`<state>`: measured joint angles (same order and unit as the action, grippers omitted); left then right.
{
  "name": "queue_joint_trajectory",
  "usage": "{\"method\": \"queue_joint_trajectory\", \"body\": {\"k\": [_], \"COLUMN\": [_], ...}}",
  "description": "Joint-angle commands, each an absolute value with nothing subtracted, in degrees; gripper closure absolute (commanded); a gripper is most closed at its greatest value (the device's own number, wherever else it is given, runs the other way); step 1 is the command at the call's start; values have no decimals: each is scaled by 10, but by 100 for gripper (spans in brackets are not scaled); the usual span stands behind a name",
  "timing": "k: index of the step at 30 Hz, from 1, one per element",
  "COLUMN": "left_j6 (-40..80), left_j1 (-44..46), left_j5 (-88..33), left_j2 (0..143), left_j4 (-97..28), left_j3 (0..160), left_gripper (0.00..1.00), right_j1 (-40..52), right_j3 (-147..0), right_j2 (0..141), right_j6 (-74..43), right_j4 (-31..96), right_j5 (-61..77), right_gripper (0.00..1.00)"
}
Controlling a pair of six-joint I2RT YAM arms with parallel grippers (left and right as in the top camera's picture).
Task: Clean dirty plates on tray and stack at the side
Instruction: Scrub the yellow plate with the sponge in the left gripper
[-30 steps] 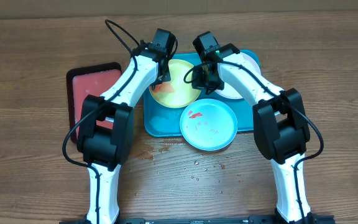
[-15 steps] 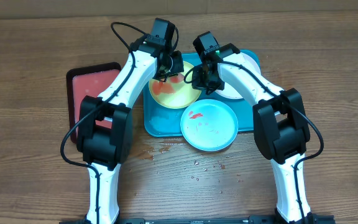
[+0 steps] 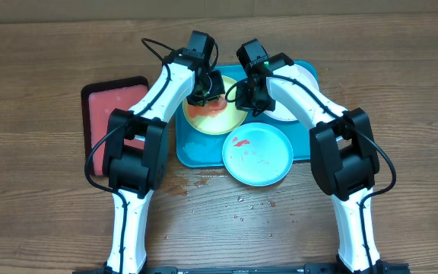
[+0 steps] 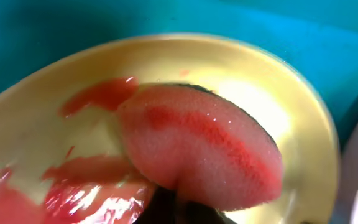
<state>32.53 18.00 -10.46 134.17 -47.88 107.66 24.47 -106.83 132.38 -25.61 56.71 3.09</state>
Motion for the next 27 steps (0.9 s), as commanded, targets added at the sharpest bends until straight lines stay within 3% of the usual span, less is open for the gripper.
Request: {"method": "queue_joint_trajectory", "body": {"k": [1,7,14,22,27], "left_j6": [339,338,298,246,253], "left_j1": [157,121,107,111,129], "left_j5": [-14,83,80,-221,-234], "left_j2": [1374,1374,1374,1375,1376], "left_j4": [-541,-632,-662,-613,-589], "left_j3": [1072,1098,1181,1256,1230], "left_gripper": [96,96,96,96,96], "right_j1": [243,243,243,243,243], "right_j3": [-1062,-1062,-1062,-1062,-1062], "right_j2": [1328,1328,1328,1328,1328], "right_j6": [-250,-250,-250,-250,-250], "right_j4": [582,582,581,573,571], "right_j5": [17,17,18,18,18], "right_gripper": [96,96,96,96,96]}}
